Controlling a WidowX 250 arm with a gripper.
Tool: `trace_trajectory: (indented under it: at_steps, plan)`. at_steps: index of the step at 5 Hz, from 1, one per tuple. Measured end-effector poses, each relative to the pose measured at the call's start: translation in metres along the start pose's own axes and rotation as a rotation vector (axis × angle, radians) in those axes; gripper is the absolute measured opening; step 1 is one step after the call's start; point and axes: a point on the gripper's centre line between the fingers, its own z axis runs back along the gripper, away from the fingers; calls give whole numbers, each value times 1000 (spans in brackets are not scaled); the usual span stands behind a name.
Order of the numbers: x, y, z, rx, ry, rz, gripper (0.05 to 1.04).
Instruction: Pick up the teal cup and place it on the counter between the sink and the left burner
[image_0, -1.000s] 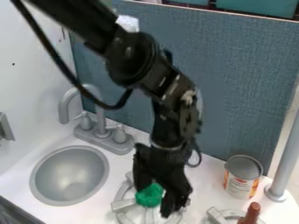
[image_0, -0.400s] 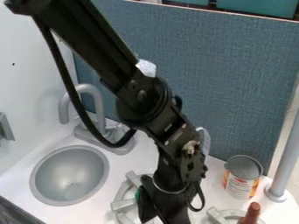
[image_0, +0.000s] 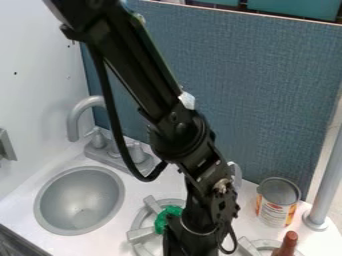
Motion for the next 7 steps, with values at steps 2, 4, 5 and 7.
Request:
trace_trajectory:
  at_steps: [2, 4, 5, 7]
  plan:
    - [10, -5, -26, -9, -26, 36, 1001]
    - [15, -7, -36, -17, -1, 63, 668]
    - [14, -5, -36, -17, 7, 62, 375]
    - [-4, 15, -7, -53, -3, 168, 107]
